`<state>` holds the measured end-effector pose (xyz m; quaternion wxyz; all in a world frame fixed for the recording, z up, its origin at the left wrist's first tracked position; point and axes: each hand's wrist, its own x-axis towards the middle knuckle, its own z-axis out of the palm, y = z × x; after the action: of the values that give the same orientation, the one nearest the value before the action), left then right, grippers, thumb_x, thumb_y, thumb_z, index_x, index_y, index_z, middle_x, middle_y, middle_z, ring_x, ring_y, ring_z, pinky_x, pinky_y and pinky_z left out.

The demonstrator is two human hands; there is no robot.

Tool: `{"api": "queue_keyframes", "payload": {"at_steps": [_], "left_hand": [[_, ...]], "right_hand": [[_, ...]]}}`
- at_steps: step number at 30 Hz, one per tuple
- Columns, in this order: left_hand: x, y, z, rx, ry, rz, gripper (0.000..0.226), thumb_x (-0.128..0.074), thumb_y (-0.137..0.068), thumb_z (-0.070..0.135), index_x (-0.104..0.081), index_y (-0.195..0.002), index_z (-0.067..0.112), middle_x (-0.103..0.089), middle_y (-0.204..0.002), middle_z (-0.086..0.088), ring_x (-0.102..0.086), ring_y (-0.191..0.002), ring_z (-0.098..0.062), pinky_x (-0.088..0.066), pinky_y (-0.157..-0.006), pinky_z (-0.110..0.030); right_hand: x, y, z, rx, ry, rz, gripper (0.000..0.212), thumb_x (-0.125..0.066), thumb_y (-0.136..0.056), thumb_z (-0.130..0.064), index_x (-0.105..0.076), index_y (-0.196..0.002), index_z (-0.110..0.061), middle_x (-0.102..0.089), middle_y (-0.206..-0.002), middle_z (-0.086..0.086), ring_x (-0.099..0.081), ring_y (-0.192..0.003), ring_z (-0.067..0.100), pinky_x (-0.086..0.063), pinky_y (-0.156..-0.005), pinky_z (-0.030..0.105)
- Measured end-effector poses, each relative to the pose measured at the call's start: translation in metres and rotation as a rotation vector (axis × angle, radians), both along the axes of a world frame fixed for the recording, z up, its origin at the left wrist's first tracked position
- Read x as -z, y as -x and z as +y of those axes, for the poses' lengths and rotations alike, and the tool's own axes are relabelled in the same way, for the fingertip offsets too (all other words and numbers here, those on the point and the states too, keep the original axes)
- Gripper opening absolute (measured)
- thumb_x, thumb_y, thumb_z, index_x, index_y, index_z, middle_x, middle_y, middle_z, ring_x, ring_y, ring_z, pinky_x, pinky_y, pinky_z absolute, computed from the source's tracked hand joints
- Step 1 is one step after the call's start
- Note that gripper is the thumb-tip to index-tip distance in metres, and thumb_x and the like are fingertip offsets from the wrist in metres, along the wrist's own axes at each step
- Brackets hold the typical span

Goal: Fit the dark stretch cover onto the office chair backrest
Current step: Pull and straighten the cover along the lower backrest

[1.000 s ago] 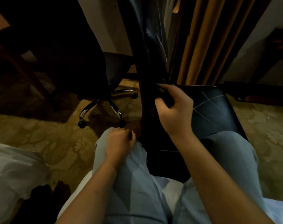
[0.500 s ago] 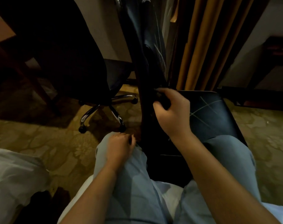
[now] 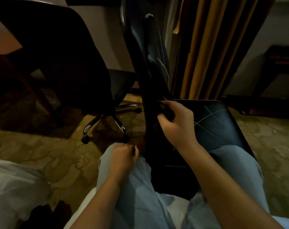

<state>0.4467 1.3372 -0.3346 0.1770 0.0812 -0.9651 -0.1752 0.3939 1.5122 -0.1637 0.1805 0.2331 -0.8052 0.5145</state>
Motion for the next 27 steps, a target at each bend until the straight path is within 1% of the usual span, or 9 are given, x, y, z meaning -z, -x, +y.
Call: {"api": "queue_keyframes", "payload": {"at_steps": [3,6,8,11,14,18,21,23,27], "left_hand": [[-0.002,0.002,0.001,-0.033,0.035,-0.032,0.028,-0.052,-0.093,0.031,-0.068,-0.07,0.026,-0.066,-0.074,0.011,-0.057,-0.071,-0.005,-0.046,-0.079,-0.027],[-0.003,0.003,0.001,-0.05,0.037,-0.061,0.032,-0.05,-0.093,0.032,-0.067,-0.067,0.025,-0.066,-0.072,0.01,-0.057,-0.071,-0.007,-0.048,-0.079,-0.029],[-0.003,0.002,0.001,-0.06,0.042,-0.056,0.031,-0.05,-0.093,0.032,-0.067,-0.068,0.026,-0.065,-0.072,0.01,-0.057,-0.072,-0.006,-0.048,-0.079,-0.028],[-0.001,0.003,-0.001,-0.053,0.022,-0.051,0.031,-0.049,-0.094,0.034,-0.069,-0.072,0.026,-0.067,-0.076,0.012,-0.058,-0.075,-0.004,-0.047,-0.082,-0.027],[0.0,0.004,-0.001,-0.04,0.021,-0.066,0.031,-0.047,-0.094,0.033,-0.068,-0.073,0.025,-0.066,-0.075,0.009,-0.057,-0.074,-0.006,-0.048,-0.081,-0.03],[0.001,0.001,-0.002,-0.019,-0.007,-0.04,0.028,-0.048,-0.094,0.034,-0.066,-0.073,0.029,-0.064,-0.074,0.012,-0.056,-0.072,-0.004,-0.049,-0.079,-0.03],[0.001,-0.001,-0.003,0.007,-0.025,-0.019,0.024,-0.052,-0.093,0.032,-0.066,-0.073,0.03,-0.064,-0.074,0.012,-0.055,-0.072,-0.003,-0.049,-0.079,-0.029],[-0.001,-0.001,-0.002,-0.007,-0.038,-0.007,0.023,-0.055,-0.092,0.029,-0.068,-0.073,0.027,-0.066,-0.076,0.009,-0.057,-0.073,-0.006,-0.048,-0.079,-0.029],[-0.005,0.001,0.0,-0.031,0.005,-0.052,0.031,-0.05,-0.094,0.03,-0.063,-0.067,0.027,-0.063,-0.072,0.009,-0.052,-0.068,-0.005,-0.044,-0.08,-0.027]], "right_hand": [[-0.024,0.002,-0.003,-0.003,0.022,0.096,0.027,-0.066,-0.079,-0.003,-0.069,-0.106,-0.008,-0.069,-0.097,0.0,-0.061,-0.089,0.002,-0.048,-0.081,0.009],[-0.059,0.005,-0.012,-0.041,0.09,0.215,0.03,-0.062,-0.082,-0.006,-0.065,-0.112,-0.006,-0.068,-0.103,0.004,-0.063,-0.096,0.009,-0.053,-0.085,0.022],[-0.072,0.007,-0.016,-0.052,0.11,0.286,0.03,-0.061,-0.083,-0.006,-0.064,-0.113,-0.005,-0.067,-0.104,0.004,-0.062,-0.099,0.01,-0.053,-0.086,0.024],[-0.064,0.008,-0.018,-0.057,0.15,0.288,0.031,-0.061,-0.084,-0.004,-0.062,-0.115,-0.003,-0.065,-0.105,0.002,-0.061,-0.1,0.008,-0.052,-0.088,0.023],[-0.036,0.006,-0.014,-0.041,0.159,0.195,0.03,-0.063,-0.083,-0.002,-0.063,-0.113,-0.004,-0.063,-0.103,-0.003,-0.06,-0.097,0.003,-0.05,-0.085,0.015],[-0.006,0.002,-0.005,-0.043,0.094,0.052,0.03,-0.067,-0.082,-0.003,-0.066,-0.111,-0.008,-0.064,-0.1,-0.007,-0.061,-0.095,0.001,-0.05,-0.083,0.013],[-0.003,0.003,0.001,-0.053,0.037,-0.008,0.027,-0.067,-0.082,-0.004,-0.068,-0.109,-0.011,-0.065,-0.096,-0.009,-0.063,-0.093,0.001,-0.049,-0.081,0.01],[-0.011,0.003,0.002,-0.046,0.023,0.015,0.027,-0.066,-0.082,-0.003,-0.069,-0.109,-0.01,-0.066,-0.095,-0.009,-0.062,-0.091,-0.001,-0.047,-0.08,0.008],[-0.042,-0.001,-0.006,-0.049,0.069,0.249,0.038,-0.063,-0.085,-0.002,-0.06,-0.122,-0.005,-0.062,-0.114,0.003,-0.057,-0.107,0.006,-0.046,-0.093,0.014]]}}
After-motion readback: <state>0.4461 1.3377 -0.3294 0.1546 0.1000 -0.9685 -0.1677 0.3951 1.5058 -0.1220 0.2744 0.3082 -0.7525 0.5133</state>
